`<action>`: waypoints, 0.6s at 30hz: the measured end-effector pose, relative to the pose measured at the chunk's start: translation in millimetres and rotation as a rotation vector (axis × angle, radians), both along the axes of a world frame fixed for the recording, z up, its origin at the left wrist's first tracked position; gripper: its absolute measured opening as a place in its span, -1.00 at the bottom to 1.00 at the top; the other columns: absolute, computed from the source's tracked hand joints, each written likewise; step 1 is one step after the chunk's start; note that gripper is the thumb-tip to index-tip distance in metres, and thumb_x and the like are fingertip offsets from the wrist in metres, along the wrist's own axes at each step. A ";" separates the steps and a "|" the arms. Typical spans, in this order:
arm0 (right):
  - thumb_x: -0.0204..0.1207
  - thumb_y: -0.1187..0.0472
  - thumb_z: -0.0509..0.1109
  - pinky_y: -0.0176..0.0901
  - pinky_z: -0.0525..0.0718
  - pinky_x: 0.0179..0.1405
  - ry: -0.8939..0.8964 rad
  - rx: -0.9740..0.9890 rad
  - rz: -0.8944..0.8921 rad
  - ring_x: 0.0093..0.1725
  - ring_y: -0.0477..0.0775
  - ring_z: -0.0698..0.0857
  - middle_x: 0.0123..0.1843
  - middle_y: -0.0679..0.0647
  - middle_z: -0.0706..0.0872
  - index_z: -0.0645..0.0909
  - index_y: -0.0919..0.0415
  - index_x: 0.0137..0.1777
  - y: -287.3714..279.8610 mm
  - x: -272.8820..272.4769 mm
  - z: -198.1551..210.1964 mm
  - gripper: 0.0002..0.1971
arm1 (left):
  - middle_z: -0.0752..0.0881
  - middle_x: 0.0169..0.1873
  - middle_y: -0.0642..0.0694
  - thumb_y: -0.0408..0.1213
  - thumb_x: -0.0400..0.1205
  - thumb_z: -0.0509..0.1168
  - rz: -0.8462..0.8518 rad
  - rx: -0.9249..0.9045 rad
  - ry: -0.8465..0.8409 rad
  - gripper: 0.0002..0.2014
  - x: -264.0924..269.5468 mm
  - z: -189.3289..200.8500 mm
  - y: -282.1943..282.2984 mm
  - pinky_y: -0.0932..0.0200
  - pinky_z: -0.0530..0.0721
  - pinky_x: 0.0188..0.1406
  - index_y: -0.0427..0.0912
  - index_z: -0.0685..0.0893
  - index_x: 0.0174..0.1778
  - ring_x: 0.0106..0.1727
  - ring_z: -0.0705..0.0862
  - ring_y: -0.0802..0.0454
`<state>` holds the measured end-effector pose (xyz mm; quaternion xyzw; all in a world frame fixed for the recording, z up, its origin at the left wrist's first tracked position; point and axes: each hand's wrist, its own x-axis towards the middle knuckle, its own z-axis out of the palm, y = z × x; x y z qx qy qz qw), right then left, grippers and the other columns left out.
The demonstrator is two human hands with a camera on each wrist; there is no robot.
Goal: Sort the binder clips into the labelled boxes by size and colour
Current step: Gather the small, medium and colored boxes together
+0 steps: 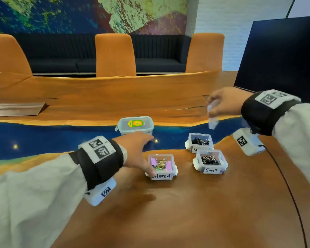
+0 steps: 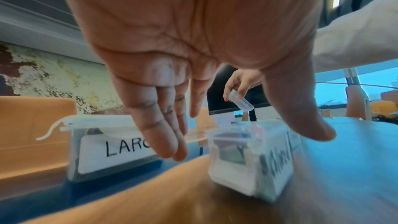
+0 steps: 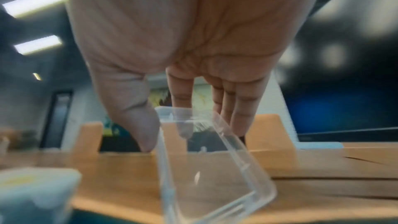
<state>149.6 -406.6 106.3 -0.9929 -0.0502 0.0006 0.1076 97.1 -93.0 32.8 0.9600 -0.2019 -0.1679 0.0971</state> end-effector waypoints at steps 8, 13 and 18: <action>0.29 0.04 0.70 0.10 0.71 0.24 0.006 0.471 0.331 0.01 -0.02 0.79 0.08 -0.04 0.79 0.70 0.04 0.07 76.3 -43.8 23.9 -0.62 | 0.64 0.42 0.13 0.52 0.19 0.46 0.071 -0.668 -0.022 0.11 14.2 50.6 -12.4 0.01 0.73 0.31 0.00 0.45 0.63 0.31 0.70 0.14; 0.07 -0.15 0.76 0.16 0.69 0.34 0.129 0.626 0.336 0.20 0.03 0.77 0.26 -0.02 0.74 0.64 -0.04 0.28 69.1 -32.0 0.9 -0.27 | 0.78 0.11 0.07 0.08 0.37 0.60 0.118 -0.661 0.039 -0.30 20.3 50.4 -14.6 0.00 0.81 0.16 -0.06 0.67 0.44 0.08 0.82 0.05; 0.43 -0.22 0.55 0.01 0.49 0.49 0.204 -0.004 0.118 0.44 0.01 0.58 0.54 -0.04 0.55 0.44 -0.01 0.57 36.3 -7.0 -30.8 -0.26 | 0.78 0.03 0.18 0.14 0.43 0.58 0.065 -0.352 -0.105 -0.52 24.2 41.9 -3.1 0.07 0.71 0.18 0.14 0.74 0.26 0.02 0.75 0.10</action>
